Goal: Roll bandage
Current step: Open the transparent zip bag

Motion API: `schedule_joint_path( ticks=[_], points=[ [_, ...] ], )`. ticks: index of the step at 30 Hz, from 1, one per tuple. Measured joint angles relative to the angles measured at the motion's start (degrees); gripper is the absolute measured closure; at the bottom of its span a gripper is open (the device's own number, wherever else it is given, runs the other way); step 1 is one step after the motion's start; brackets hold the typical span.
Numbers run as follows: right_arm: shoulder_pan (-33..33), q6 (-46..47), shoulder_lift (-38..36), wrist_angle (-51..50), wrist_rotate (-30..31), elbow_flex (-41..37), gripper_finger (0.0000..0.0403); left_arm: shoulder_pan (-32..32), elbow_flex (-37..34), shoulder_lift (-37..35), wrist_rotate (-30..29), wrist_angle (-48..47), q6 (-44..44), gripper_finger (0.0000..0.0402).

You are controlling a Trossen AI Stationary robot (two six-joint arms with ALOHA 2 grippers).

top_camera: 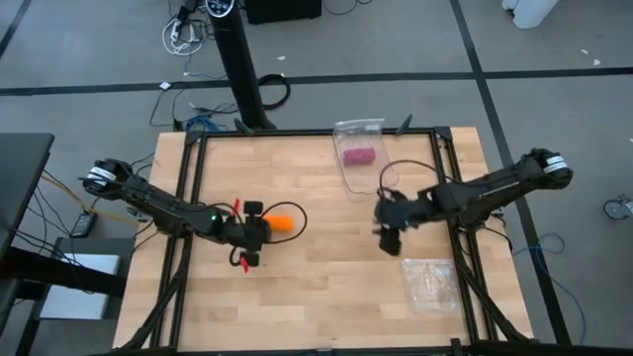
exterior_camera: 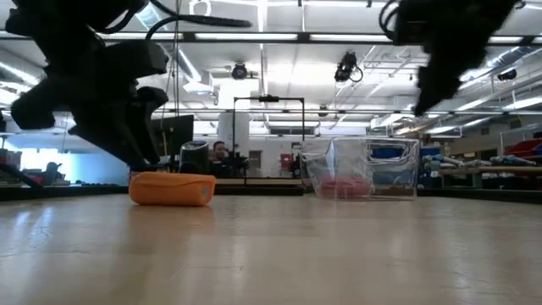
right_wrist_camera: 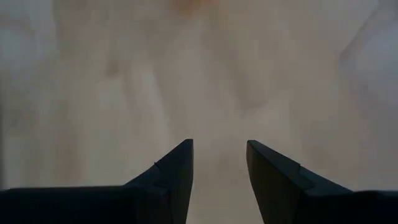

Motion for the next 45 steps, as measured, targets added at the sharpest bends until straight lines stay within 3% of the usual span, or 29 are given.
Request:
schedule_joint_path(
  ticks=[5,11,17,23,31,35,45],
  points=[
    [10.9,8.6,3.9,-4.4,-2.3,0.0,0.0252,0.0,-0.9,0.0,13.9,8.6,-1.5,0.0272],
    [15.7,22.3,9.2,-9.8,-5.2,0.0,0.0252,2.1,-2.4,0.0,21.4,13.0,-1.9,0.029],
    [19.1,31.8,12.5,-16.9,-11.0,0.0,0.0252,4.9,-2.4,0.0,22.9,12.5,-1.0,0.0293],
    [22.4,38.2,14.0,-13.9,-17.3,0.0,0.0261,6.5,-2.4,0.0,22.9,12.6,2.3,0.0293],
    [18.6,31.5,19.9,-5.0,-14.4,0.0,0.0279,8.0,-2.4,0.0,22.9,12.8,3.1,0.0294],
    [15.4,28.9,20.9,-6.7,-14.2,2.0,0.0273,8.8,-2.4,0.0,22.9,12.8,2.8,0.0294],
    [15.3,43.4,22.7,-13.3,-16.2,4.9,0.0212,9.4,-2.4,0.0,22.8,12.6,-1.1,0.0294]
  ],
)
